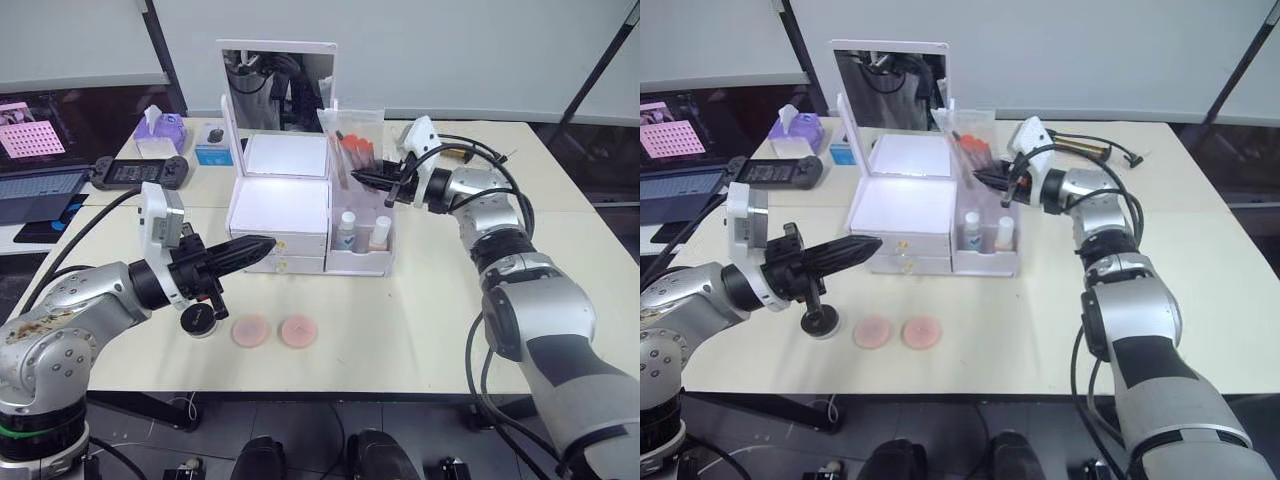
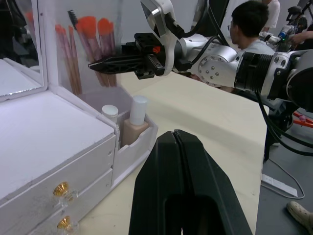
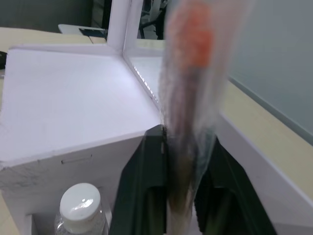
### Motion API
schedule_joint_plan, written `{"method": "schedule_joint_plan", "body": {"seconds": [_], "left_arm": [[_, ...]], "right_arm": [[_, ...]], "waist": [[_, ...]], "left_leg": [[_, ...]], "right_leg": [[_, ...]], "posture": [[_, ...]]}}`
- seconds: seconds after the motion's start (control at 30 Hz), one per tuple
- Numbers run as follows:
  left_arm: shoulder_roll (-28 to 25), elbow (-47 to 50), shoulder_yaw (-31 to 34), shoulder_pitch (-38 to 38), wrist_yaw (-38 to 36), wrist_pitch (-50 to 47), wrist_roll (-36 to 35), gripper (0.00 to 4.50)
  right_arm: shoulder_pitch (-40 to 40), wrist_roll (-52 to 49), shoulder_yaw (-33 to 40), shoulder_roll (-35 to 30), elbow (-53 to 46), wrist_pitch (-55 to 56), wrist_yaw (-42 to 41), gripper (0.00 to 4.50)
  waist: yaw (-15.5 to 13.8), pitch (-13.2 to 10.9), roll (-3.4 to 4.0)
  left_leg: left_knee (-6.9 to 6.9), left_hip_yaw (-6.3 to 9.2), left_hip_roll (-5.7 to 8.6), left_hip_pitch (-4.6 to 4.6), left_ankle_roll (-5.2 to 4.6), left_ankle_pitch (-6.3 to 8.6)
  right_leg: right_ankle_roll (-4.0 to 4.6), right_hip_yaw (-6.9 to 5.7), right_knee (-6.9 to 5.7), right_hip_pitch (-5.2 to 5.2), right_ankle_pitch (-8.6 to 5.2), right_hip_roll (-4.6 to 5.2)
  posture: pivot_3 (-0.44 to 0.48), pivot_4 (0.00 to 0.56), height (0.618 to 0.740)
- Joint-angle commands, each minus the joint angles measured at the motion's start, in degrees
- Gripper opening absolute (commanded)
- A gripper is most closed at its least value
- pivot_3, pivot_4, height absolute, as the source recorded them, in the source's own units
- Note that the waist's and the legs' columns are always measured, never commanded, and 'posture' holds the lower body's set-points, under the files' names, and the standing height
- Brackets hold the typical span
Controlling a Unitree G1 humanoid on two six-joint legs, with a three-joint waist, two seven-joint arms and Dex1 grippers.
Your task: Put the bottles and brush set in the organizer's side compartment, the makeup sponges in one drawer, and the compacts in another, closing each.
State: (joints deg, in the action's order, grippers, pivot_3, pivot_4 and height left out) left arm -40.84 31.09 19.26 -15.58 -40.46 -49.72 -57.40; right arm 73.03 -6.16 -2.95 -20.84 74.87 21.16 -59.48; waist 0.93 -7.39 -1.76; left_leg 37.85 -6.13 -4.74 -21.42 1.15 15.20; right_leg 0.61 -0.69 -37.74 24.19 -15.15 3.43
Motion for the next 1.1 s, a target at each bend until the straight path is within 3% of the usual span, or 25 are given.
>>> {"method": "schedule_joint_plan", "body": {"seconds": [0.03, 0.3, 0.4, 0.53, 0.73, 0.83, 0.93, 1.1], "left_arm": [[-1.5, 2.2, 1.8, 0.1, 1.3, 0.3, -2.0, 0.00], [-2.5, 1.8, 0.5, 0.3, 1.8, 1.0, -2.6, 0.00], [-2.8, 1.3, 0.3, 0.0, 1.5, 1.5, -2.1, 0.00], [-3.0, 0.0, 0.5, -0.6, 1.3, 3.5, 0.0, 0.00], [-3.2, -0.5, -0.8, -1.3, 1.0, 5.0, 1.9, 0.00], [-2.5, -0.7, -2.1, -1.1, 0.7, 5.6, 3.1, 0.00], [-2.2, -0.8, -3.3, -0.8, 0.4, 6.5, 4.5, 0.00], [-2.8, -0.7, -3.2, 0.3, 1.1, 7.3, 6.2, 0.00]], "right_arm": [[1.0, 1.2, 2.3, -0.2, 0.3, 1.6, 2.0, 1.85], [2.3, 1.4, 6.2, -2.3, -0.5, 2.0, -0.7, 4.47], [3.6, 0.1, 7.7, -3.9, -2.4, 0.7, -4.7, 4.47], [3.9, -1.3, 5.3, -7.2, -11.3, -14.2, -20.7, 4.47], [-4.8, -3.1, -0.8, -12.9, -44.2, -39.8, -26.3, 4.47], [-6.9, -1.6, -4.4, -14.4, -52.6, -45.6, -25.4, 3.83], [-7.7, 1.4, -9.0, -14.7, -53.8, -45.9, -24.7, 2.86], [-4.8, 8.0, -13.4, -12.1, -44.7, -39.2, -17.9, 1.14]], "waist": [[0.0, 0.0, 0.01], [-0.1, 0.0, 0.02], [-0.1, 0.0, 0.04], [0.0, -0.1, 0.18], [-0.2, -0.1, 0.20], [-0.2, -0.1, 0.23], [-0.1, -0.1, 0.23], [-0.1, -0.1, 0.23]], "left_leg": [[0.00, -0.01, 0.00, -0.01, 0.01, 0.00], [0.00, -0.03, 0.01, 0.00, 0.03, -0.01], [0.00, -0.04, 0.01, 0.00, 0.03, -0.01], [0.00, -0.04, 0.01, 0.01, 0.03, -0.01], [0.00, -0.02, 0.00, 0.02, 0.02, 0.00], [0.00, -0.03, 0.00, 0.03, 0.03, 0.00], [-0.01, -0.04, 0.00, 0.06, 0.02, 0.01], [-0.01, -0.07, 0.02, 0.07, 0.00, 0.01]], "right_leg": [[0.00, 0.00, -0.01, 0.02, 0.00, 0.00], [0.00, -0.01, -0.01, 0.00, 0.00, 0.02], [0.00, -0.01, -0.01, 0.00, 0.00, 0.02], [0.00, 0.00, -0.01, 0.00, 0.00, 0.00], [-0.01, -0.05, 0.01, -0.04, 0.00, 0.04], [-0.01, -0.03, -0.02, -0.01, 0.00, 0.04], [0.00, -0.03, -0.02, 0.00, -0.01, -0.02], [0.01, 0.00, -0.02, 0.00, -0.01, -0.01]], "posture": [[0.000, 0.150, 0.689], [0.000, 0.150, 0.689], [0.000, 0.150, 0.689], [0.000, 0.150, 0.689], [0.000, 0.150, 0.689], [0.000, 0.150, 0.689], [0.000, 0.150, 0.689], [0.000, 0.150, 0.689]]}}
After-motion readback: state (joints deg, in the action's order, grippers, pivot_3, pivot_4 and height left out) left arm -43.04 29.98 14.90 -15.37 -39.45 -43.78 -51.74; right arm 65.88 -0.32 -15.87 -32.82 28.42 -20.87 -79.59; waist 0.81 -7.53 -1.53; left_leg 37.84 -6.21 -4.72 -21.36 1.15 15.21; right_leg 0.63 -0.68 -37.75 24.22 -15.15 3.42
